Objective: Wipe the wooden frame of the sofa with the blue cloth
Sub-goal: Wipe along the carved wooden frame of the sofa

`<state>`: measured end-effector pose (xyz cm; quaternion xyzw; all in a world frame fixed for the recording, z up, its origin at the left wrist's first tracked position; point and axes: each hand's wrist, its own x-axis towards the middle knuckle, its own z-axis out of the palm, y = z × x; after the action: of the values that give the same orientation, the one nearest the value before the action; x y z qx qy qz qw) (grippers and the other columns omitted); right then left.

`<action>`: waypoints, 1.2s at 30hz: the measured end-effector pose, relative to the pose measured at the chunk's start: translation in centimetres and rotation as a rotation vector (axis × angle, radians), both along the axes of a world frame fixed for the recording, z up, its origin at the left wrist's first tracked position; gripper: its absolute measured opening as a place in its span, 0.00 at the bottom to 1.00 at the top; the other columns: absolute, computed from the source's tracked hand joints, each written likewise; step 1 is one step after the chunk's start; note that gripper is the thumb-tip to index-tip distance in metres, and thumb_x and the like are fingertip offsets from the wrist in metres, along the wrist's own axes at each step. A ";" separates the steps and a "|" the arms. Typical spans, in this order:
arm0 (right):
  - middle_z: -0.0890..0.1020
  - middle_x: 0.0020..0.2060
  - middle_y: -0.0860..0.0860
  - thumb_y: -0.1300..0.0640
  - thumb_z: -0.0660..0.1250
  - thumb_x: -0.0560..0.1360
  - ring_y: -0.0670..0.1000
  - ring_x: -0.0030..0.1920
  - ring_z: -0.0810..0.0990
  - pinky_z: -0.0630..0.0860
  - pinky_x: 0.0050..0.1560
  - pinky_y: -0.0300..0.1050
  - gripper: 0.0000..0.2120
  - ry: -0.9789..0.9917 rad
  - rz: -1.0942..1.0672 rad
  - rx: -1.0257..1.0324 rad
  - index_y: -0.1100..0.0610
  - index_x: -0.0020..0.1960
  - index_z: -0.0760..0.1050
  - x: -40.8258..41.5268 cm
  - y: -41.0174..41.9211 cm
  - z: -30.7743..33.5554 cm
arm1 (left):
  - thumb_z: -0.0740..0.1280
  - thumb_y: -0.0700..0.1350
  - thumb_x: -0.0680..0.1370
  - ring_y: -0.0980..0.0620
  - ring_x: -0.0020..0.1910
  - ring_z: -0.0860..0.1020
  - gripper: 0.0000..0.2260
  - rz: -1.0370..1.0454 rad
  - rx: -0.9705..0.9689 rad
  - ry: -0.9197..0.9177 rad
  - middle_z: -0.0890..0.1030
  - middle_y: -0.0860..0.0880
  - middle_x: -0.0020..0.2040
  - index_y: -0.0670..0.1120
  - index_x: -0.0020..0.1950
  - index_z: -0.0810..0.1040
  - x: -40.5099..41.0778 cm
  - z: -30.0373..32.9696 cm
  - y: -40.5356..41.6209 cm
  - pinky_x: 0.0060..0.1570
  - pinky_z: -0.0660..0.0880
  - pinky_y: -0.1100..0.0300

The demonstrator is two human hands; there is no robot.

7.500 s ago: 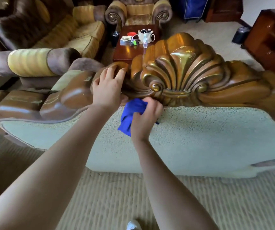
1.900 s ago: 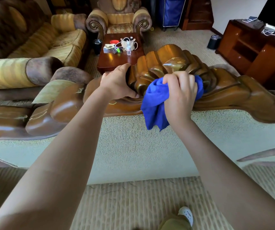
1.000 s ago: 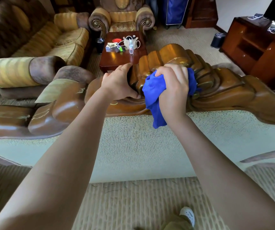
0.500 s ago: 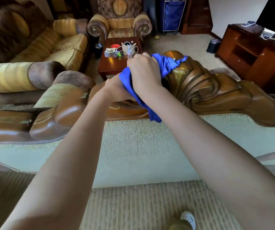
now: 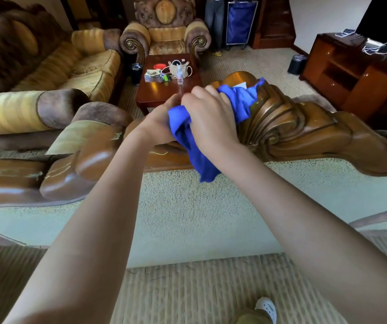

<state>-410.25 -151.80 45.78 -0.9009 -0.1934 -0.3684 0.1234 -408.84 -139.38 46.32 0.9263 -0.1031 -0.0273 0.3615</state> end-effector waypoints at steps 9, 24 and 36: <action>0.79 0.48 0.56 0.73 0.65 0.66 0.53 0.48 0.70 0.66 0.49 0.47 0.21 -0.262 -0.057 0.491 0.54 0.52 0.68 -1.0 -8.6 -6.3 | 0.75 0.61 0.64 0.52 0.75 0.56 0.54 0.116 0.462 -0.210 0.56 0.50 0.77 0.45 0.78 0.47 1.0 -1.9 -1.4 0.71 0.55 0.50; 0.71 0.54 0.40 0.64 0.61 0.76 0.41 0.56 0.68 0.63 0.59 0.34 0.10 -0.166 0.101 0.600 0.54 0.55 0.73 -0.2 -8.2 -9.3 | 0.76 0.49 0.66 0.48 0.75 0.59 0.44 -0.013 0.212 -0.394 0.59 0.45 0.76 0.47 0.77 0.56 -0.5 -1.3 -3.1 0.70 0.62 0.47; 0.68 0.50 0.48 0.74 0.58 0.71 0.48 0.54 0.70 0.66 0.57 0.42 0.14 0.121 -0.102 0.860 0.60 0.51 0.74 -2.4 -11.5 -16.6 | 0.62 0.45 0.77 0.42 0.45 0.77 0.15 0.077 0.072 -0.709 0.75 0.40 0.51 0.41 0.61 0.73 -5.6 -16.2 -8.8 0.35 0.77 0.50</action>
<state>-412.69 -163.26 29.19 -0.7959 0.0298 -0.3675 0.4802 -414.40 -148.14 30.14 0.8934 -0.1861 0.3060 0.2713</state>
